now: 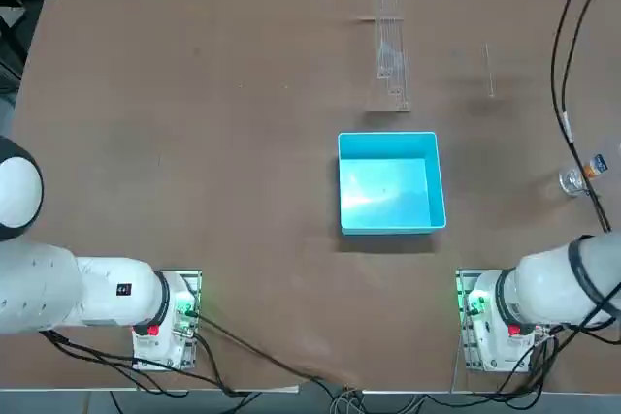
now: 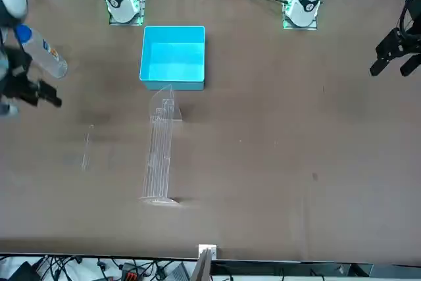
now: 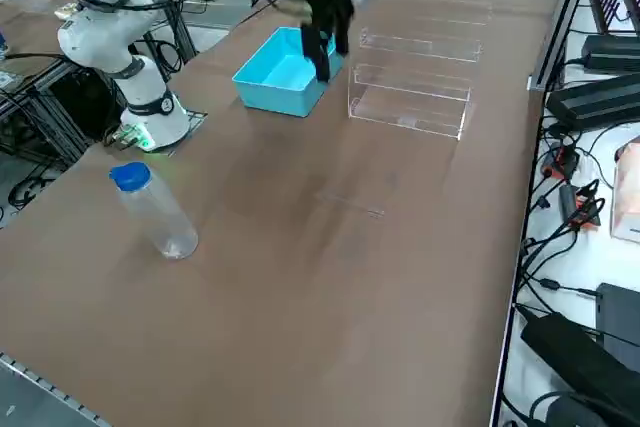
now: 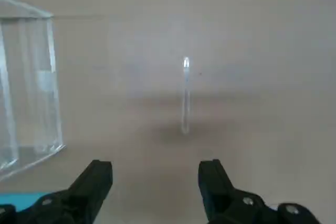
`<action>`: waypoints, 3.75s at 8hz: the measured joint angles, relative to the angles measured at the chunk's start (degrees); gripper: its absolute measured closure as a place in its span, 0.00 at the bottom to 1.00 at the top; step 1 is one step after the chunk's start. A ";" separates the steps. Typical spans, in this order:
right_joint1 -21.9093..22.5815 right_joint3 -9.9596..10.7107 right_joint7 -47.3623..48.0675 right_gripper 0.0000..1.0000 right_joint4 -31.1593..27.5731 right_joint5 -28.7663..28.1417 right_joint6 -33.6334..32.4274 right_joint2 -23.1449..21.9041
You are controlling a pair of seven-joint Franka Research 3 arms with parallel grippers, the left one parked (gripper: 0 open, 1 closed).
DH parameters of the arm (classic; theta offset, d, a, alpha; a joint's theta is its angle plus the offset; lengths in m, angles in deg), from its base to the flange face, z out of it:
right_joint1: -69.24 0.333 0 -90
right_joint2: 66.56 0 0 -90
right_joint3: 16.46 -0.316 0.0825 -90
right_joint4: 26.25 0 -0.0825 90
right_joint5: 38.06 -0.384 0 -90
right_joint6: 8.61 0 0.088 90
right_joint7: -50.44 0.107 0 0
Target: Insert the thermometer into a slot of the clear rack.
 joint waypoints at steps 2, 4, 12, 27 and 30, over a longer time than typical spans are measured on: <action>-1.54 0.05 0.00 0.00 -0.25 -0.01 5.35 5.77; -1.81 0.03 0.00 0.00 -0.35 -0.02 8.42 10.63; -2.98 0.06 0.48 0.05 -3.14 -0.09 21.98 21.93; -3.61 -0.69 2.58 0.28 -3.18 -1.20 29.78 28.38; -3.62 -0.67 2.57 0.45 -3.16 -1.20 29.84 28.35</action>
